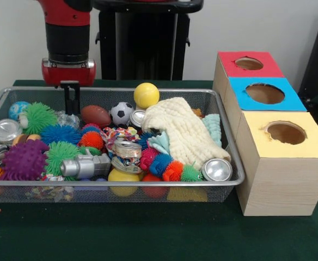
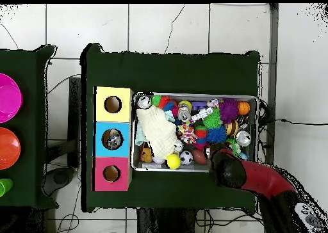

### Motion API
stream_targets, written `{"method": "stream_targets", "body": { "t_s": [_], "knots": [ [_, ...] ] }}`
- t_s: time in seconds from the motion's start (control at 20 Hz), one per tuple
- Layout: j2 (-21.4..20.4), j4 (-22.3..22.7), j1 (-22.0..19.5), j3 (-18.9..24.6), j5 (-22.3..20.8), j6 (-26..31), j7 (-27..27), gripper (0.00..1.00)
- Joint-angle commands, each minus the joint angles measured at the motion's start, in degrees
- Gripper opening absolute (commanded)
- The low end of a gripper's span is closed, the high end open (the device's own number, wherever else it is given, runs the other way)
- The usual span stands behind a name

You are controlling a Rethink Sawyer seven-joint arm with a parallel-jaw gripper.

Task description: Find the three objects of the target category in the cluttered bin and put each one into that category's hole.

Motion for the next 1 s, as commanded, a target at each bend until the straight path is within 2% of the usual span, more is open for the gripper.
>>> {"method": "stream_targets", "body": {
  "t_s": [0.05, 0.2, 0.4, 0.5, 0.55, 0.7, 1.0],
  "knots": [
    [2.49, -5.43, 5.79, -4.90, -3.18, 2.53, 6.40, 0.00],
    [4.06, -9.84, 10.18, -8.77, -2.49, 9.53, 5.48, 0.00],
    [3.67, -14.21, 13.36, -10.42, 1.76, 21.09, 5.00, 0.00],
    [4.29, -16.47, 14.78, -11.89, 1.82, 26.51, 4.48, 0.00],
    [4.44, -17.31, 15.13, -12.31, 0.93, 28.89, 4.73, 1.00],
    [5.30, -19.51, 16.87, -13.96, 0.17, 31.91, 5.66, 1.00],
    [5.27, -20.92, 18.62, -15.30, -2.84, 34.17, 7.09, 1.00]
  ]
}}
